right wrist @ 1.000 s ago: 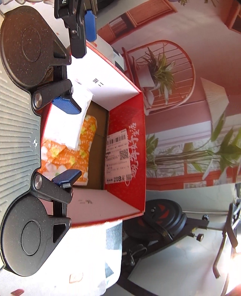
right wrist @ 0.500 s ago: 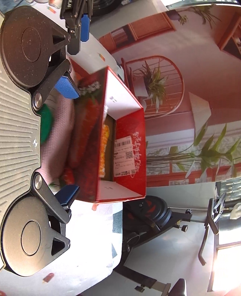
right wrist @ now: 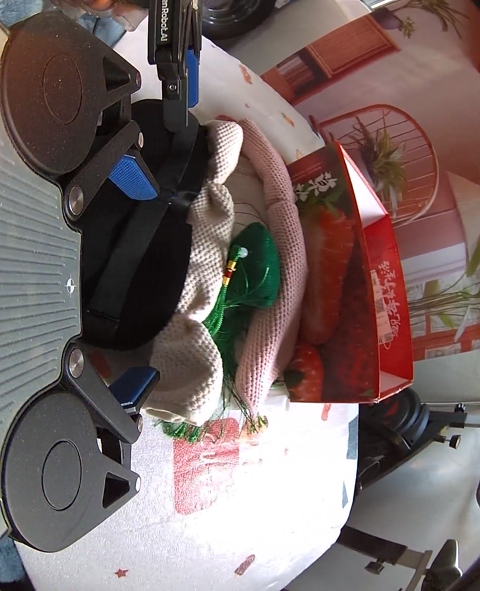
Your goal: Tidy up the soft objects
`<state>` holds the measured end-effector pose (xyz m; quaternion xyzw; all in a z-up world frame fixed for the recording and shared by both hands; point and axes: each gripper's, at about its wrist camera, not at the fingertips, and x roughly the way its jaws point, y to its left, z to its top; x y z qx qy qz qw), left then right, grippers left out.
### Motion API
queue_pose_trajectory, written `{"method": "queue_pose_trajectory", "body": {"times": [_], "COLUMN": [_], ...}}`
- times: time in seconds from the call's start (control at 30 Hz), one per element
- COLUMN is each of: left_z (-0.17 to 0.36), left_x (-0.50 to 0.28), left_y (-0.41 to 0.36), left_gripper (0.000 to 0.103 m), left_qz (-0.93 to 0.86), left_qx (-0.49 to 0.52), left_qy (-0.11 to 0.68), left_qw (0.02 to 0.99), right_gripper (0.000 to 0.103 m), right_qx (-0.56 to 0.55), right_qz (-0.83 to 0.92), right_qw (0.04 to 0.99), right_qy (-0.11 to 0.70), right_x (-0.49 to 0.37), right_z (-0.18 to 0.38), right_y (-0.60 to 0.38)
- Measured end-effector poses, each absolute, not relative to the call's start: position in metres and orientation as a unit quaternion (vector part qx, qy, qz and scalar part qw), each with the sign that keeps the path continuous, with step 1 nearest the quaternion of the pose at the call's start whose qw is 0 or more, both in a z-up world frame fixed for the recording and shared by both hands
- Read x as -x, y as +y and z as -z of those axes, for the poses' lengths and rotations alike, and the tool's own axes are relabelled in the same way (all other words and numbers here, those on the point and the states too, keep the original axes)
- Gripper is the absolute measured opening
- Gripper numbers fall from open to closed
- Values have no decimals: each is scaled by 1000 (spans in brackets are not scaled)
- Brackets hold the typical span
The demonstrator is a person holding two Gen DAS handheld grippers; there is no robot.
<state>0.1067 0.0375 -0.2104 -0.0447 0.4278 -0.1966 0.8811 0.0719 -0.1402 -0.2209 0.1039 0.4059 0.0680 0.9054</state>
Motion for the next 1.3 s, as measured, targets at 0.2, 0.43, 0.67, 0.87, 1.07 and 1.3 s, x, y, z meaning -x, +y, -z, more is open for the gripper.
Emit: {"method": "queue_pose_trajectory", "body": {"times": [0.2,0.43,0.67,0.87,1.07,1.3], "left_z": [224,239,243,243,243,243], "left_x": [-111,-118,-117,-116,-116,-116], "left_y": [50,50,50,50,47,46], "left_gripper": [59,53,53,53,53,53], "left_qz": [194,184,183,183,182,180], "left_qx": [86,90,85,81,77,72], "left_qy": [444,466,476,476,477,478], "left_qw": [870,861,856,856,856,857], "right_gripper": [88,85,86,68,43,31], "right_qx": [-105,-121,-151,-148,-150,-134], "right_qz": [-77,-77,-54,-80,-85,-103], "right_qw": [888,874,864,866,887,902], "right_qy": [441,463,478,471,427,397], "right_x": [-77,-80,-80,-80,-75,-73], "right_z": [235,245,253,250,233,220], "right_y": [-135,-137,-150,-145,-148,-143]}}
